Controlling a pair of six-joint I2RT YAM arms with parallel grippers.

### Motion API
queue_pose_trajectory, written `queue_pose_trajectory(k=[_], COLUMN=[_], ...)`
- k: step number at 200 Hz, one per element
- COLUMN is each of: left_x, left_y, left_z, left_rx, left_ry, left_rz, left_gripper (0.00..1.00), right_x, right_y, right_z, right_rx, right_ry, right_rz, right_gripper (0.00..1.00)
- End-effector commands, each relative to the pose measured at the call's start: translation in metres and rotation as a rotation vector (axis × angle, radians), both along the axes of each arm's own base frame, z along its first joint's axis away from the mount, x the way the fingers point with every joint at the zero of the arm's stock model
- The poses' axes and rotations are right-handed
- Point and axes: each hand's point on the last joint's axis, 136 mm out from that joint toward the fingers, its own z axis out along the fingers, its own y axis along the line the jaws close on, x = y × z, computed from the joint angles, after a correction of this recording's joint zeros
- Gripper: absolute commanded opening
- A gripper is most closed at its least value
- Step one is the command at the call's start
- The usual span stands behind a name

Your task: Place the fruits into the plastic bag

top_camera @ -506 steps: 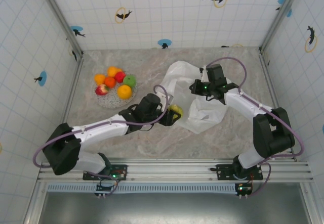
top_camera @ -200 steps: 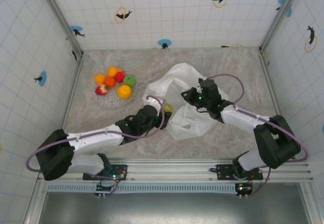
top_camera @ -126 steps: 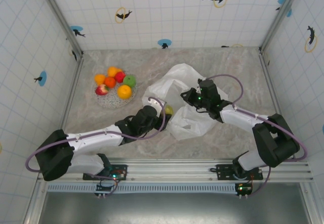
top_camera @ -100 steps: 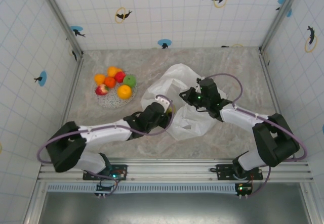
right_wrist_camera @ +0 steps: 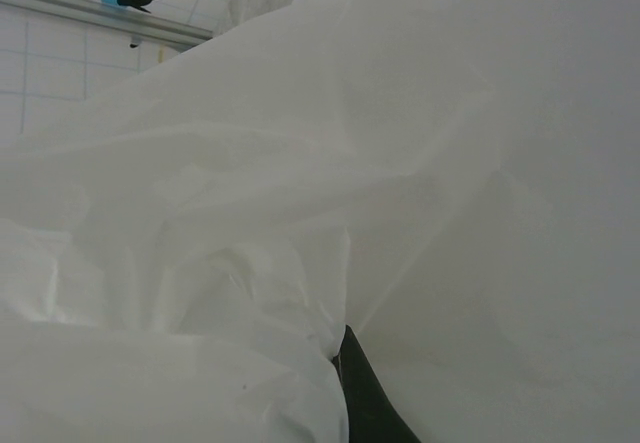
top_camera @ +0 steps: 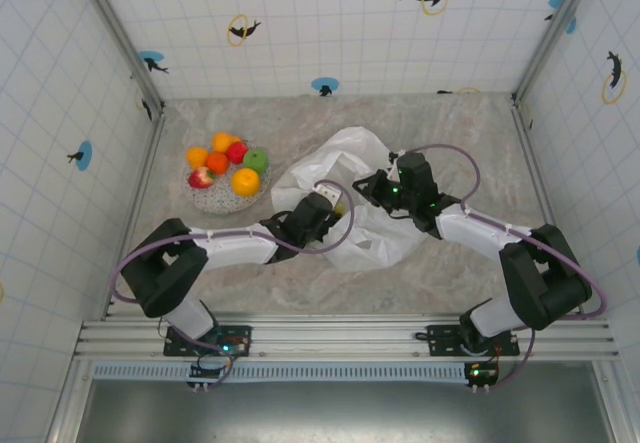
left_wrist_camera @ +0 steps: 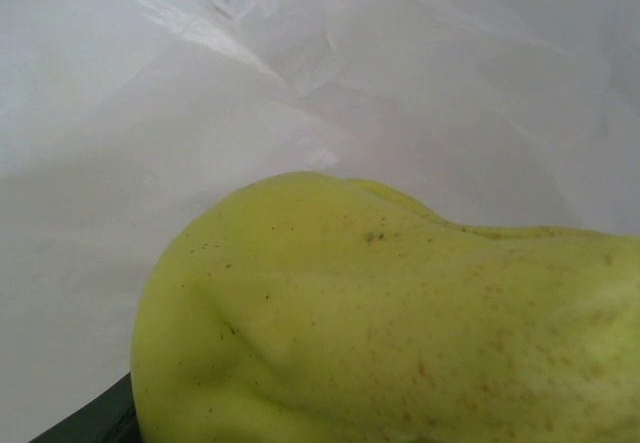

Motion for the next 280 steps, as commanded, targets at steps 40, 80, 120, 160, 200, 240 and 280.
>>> queue_pose_trajectory(k=[40, 80, 120, 160, 200, 240, 280], left_x=[0.025, 0.03, 0.027, 0.017, -0.004, -0.033, -0.049], left_y=[-0.035, -0.04, -0.036, -0.032, -0.021, -0.014, -0.005], left_z=[0.005, 0.0, 0.009, 0.027, 0.046, 0.051, 0.061], left_rx=[-0.106, -0.131, -0.148, -0.189, -0.25, -0.278, -0.289], left_ry=[-0.012, 0.001, -0.002, 0.007, 0.047, 0.126, 0.148], left_rz=[-0.045, -0.031, -0.029, -0.037, -0.05, -0.114, -0.144], left_gripper=[0.5, 0.65, 0.75, 0.77, 0.75, 0.68, 0.62], right_x=[0.001, 0.001, 0.004, 0.005, 0.007, 0.009, 0.012], right_y=[0.003, -0.003, -0.006, -0.01, -0.022, -0.03, -0.031], right_z=[0.02, 0.013, 0.008, 0.005, -0.006, -0.013, -0.018], right_rx=[0.087, 0.077, 0.068, 0.048, -0.071, -0.167, -0.173], right_ry=[-0.035, -0.025, -0.022, -0.024, -0.046, -0.072, -0.066], right_rz=[-0.001, -0.013, -0.02, -0.028, -0.016, 0.005, 0.01], right_gripper=[0.0, 0.0, 0.0, 0.0, 0.0, 0.0, 0.0])
